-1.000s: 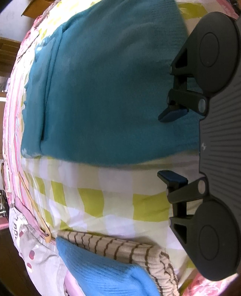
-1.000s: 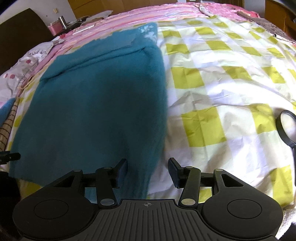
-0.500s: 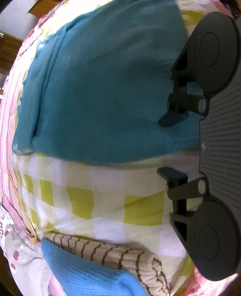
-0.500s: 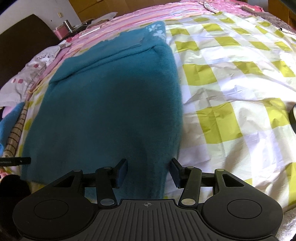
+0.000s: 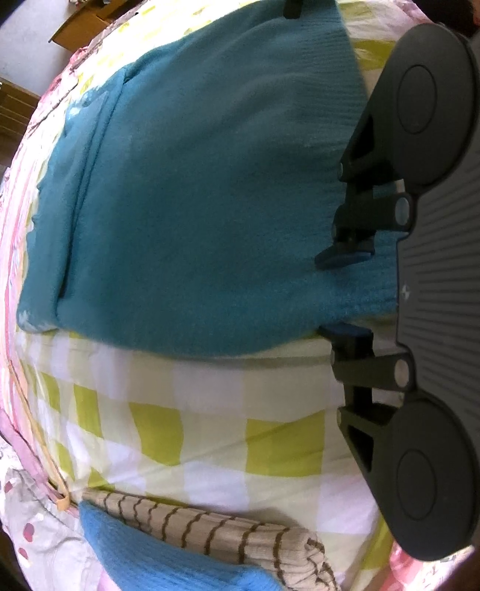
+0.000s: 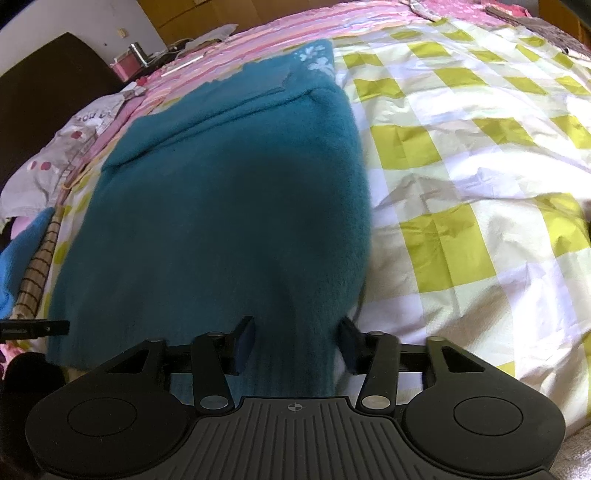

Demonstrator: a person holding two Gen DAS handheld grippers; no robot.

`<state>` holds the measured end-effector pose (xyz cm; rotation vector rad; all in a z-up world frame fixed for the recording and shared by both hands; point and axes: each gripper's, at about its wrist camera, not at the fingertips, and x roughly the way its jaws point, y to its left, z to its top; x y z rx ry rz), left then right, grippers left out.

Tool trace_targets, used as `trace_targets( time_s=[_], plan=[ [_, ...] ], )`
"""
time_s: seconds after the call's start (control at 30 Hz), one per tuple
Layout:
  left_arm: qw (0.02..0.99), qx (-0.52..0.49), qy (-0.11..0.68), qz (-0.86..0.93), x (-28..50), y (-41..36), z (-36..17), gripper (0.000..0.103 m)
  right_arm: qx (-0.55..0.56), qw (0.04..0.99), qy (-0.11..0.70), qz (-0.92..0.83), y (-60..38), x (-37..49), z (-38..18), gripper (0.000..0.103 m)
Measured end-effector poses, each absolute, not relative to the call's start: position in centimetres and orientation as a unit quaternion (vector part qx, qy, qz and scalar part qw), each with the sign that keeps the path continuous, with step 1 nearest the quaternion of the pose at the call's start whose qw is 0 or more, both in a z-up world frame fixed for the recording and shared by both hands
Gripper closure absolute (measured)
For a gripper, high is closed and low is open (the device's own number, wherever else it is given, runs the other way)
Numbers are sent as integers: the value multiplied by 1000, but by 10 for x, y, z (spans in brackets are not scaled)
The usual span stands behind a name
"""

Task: Fold small clothes
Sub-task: 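Move both tools to the sweater hem and close them on it, then lift the hem with both tools and fold it over toward the collar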

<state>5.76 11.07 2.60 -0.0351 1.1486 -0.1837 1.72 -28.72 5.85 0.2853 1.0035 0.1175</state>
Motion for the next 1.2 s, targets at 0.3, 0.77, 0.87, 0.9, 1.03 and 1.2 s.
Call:
trace_targets(
  time_s=[0.3,0.77,0.87,0.9,1.03,1.2],
  plan=[
    [850,-98,499,-139,66,118,49,87,264,849,450,84,-304,24,70,88],
    [853,-298,378,-203,117,131,64,87,406,838,340,132,-314,75,99,89],
    [851,-323,357,-210,128,131,64,87,418,839,321,135,-315,86,102,89],
    [851,-328,351,-210,132,132,65,87,424,838,316,136,-316,89,102,89],
    [849,-358,326,-213,150,135,64,87,443,834,300,135,-317,101,102,89],
    [844,-392,291,-222,169,139,62,87,454,834,283,135,-318,118,104,89]
  ],
)
